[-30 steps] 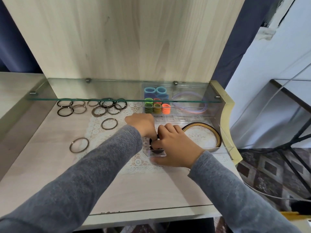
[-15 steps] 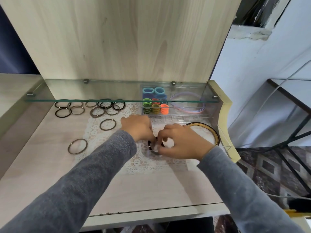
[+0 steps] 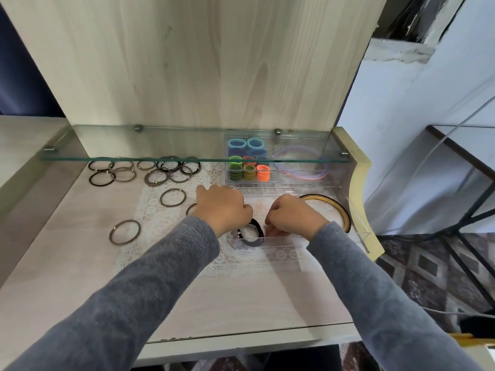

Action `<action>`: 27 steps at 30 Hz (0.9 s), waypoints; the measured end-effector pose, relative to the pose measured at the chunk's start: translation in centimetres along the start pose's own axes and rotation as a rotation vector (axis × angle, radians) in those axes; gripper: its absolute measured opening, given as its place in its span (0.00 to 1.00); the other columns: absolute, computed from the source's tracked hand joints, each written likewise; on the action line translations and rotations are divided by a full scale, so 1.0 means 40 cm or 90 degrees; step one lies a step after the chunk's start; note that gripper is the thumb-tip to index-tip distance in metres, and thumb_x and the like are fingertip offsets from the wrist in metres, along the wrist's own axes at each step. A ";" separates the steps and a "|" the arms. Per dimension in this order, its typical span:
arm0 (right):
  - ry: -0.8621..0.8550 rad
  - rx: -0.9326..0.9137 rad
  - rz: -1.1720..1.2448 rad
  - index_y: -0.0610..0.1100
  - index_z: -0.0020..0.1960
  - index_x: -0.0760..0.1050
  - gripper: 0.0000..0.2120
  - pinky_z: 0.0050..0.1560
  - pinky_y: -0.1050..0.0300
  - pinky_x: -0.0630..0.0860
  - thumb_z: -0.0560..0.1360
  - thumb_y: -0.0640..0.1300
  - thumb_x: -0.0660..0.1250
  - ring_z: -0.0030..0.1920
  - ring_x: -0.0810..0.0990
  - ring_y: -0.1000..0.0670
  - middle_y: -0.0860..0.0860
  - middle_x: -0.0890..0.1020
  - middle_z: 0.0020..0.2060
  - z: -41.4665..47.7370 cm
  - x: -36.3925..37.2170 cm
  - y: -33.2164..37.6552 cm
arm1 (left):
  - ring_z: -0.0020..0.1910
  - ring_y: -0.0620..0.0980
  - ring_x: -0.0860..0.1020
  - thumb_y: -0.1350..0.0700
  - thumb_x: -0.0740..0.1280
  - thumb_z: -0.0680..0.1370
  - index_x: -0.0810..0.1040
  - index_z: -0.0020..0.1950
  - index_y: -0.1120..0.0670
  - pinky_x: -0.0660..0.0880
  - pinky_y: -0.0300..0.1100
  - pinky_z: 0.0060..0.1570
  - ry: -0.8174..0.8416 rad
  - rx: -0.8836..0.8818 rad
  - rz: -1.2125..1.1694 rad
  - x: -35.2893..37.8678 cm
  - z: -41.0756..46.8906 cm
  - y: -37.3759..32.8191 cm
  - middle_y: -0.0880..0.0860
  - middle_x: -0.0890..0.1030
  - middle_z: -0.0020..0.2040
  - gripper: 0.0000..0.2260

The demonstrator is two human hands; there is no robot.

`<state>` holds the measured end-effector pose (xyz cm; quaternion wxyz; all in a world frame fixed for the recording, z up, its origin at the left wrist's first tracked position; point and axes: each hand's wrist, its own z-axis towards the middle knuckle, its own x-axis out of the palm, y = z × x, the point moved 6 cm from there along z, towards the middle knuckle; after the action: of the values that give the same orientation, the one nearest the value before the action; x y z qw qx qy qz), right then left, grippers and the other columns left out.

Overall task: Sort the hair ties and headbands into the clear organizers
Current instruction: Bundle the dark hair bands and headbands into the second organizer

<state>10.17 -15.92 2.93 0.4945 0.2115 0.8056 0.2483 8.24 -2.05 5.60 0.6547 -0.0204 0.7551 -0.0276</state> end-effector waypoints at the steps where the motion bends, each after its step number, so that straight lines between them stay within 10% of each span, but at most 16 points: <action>1: 0.012 0.010 0.003 0.31 0.50 0.78 0.16 0.49 0.40 0.81 0.69 0.37 0.58 0.47 0.84 0.38 0.36 0.84 0.44 0.001 0.002 0.003 | 0.45 0.55 0.70 0.47 0.55 0.80 0.73 0.38 0.52 0.63 0.53 0.57 0.002 -0.001 0.005 0.000 -0.002 0.000 0.50 0.72 0.40 0.15; 27: 0.047 0.067 0.082 0.32 0.47 0.80 0.14 0.46 0.45 0.83 0.75 0.36 0.56 0.39 0.86 0.43 0.40 0.85 0.38 -0.002 0.011 0.025 | 0.46 0.55 0.72 0.51 0.55 0.80 0.74 0.38 0.51 0.61 0.52 0.53 -0.002 0.017 -0.050 -0.003 -0.005 0.000 0.50 0.75 0.42 0.14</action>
<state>10.00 -14.89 3.25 0.4356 0.2789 0.8202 0.2447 8.06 -2.02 5.73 0.6546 -0.0413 0.7523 -0.0630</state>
